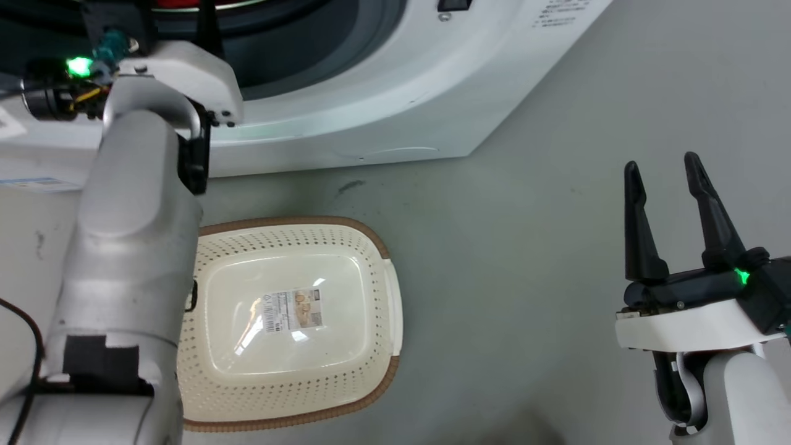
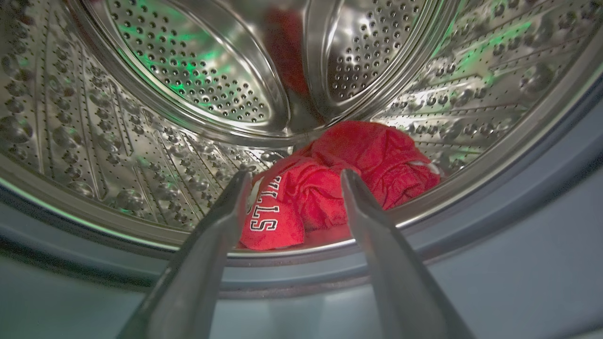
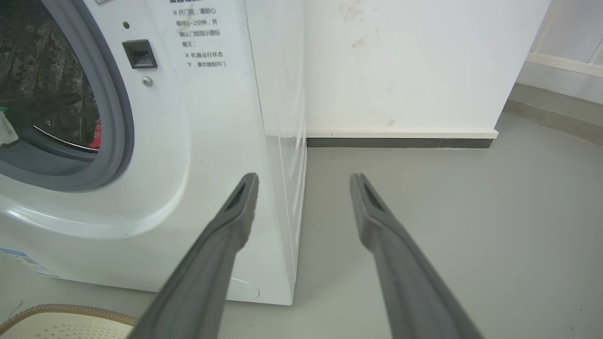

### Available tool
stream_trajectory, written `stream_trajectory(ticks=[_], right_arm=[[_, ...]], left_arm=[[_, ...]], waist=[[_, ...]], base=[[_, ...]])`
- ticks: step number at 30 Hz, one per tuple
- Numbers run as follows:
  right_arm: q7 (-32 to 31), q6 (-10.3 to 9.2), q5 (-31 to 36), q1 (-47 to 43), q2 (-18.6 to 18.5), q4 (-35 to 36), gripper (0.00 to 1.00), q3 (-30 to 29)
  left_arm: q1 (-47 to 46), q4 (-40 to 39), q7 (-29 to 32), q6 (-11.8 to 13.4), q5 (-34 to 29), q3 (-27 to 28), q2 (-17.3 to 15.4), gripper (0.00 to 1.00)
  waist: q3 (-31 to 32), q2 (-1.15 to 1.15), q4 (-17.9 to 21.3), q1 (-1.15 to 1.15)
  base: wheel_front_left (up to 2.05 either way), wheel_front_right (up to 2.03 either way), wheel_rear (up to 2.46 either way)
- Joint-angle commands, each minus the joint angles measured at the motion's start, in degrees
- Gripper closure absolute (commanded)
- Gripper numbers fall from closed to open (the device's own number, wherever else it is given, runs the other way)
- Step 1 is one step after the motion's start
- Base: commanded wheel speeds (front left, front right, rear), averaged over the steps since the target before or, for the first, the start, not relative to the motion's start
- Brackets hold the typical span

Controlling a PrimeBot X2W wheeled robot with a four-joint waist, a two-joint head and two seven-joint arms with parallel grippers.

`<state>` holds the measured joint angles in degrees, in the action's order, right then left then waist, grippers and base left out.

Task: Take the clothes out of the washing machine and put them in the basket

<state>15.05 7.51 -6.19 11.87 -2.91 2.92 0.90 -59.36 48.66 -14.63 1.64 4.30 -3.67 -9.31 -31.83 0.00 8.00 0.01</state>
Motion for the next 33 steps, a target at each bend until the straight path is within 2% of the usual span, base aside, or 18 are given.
stream_trajectory(ticks=[1,9,19,24,28,31,32,33], right_arm=[[0.1,-0.04,-0.5,0.9,0.1,0.2,0.00,0.3],[0.1,-0.04,-3.7,1.2,0.1,0.5,0.00,2.7],[0.1,-0.04,-7.7,1.5,0.1,-0.6,0.00,6.2],[0.1,-0.04,-8.8,1.9,0.1,-1.3,0.00,7.7],[0.2,-0.04,-10.0,2.4,0.1,-1.8,0.00,9.4],[0.2,-0.04,-10.7,2.3,0.1,-2.0,0.00,10.2],[0.2,-0.04,-10.9,2.3,0.1,-2.0,0.00,10.4],[0.2,-0.04,-11.1,2.2,0.1,-2.1,0.00,10.6]], left_arm=[[-1.1,1.0,0.3,-0.2,0.4,-0.1,-0.2,0.00],[-12.6,11.2,7.0,-2.1,0.3,-0.4,-4.5,0.00],[-22.9,20.3,21.7,-5.0,-0.4,-2.2,-10.9,0.00],[-26.2,22.7,29.6,-5.2,-0.9,-3.1,-12.7,0.00],[-28.2,23.9,38.1,-4.1,-1.3,-4.0,-14.2,0.00],[-28.8,24.3,41.6,-3.8,-1.7,-4.7,-14.9,0.00],[-29.1,24.3,42.5,-3.7,-1.7,-4.9,-15.0,0.09],[-29.2,24.4,43.2,-3.6,-1.7,-5.0,-15.2,0.80]], waist=[[-1.3,0.00,1.4,-0.01],[-3.4,0.00,5.0,-0.01],[-6.0,0.00,10.2,-0.01],[-7.3,0.00,11.9,-0.01],[-8.1,0.00,13.4,-0.01],[-8.5,0.00,14.1,-0.01],[-8.6,0.00,14.2,-0.01],[-8.6,0.00,14.3,-0.01]], base=[[0.00,0.00,0.00],[0.00,0.00,0.00],[0.00,0.00,0.00],[0.00,0.00,0.00],[0.00,0.00,0.00],[0.00,0.00,0.00],[0.00,0.00,0.00],[0.00,0.00,0.00]])
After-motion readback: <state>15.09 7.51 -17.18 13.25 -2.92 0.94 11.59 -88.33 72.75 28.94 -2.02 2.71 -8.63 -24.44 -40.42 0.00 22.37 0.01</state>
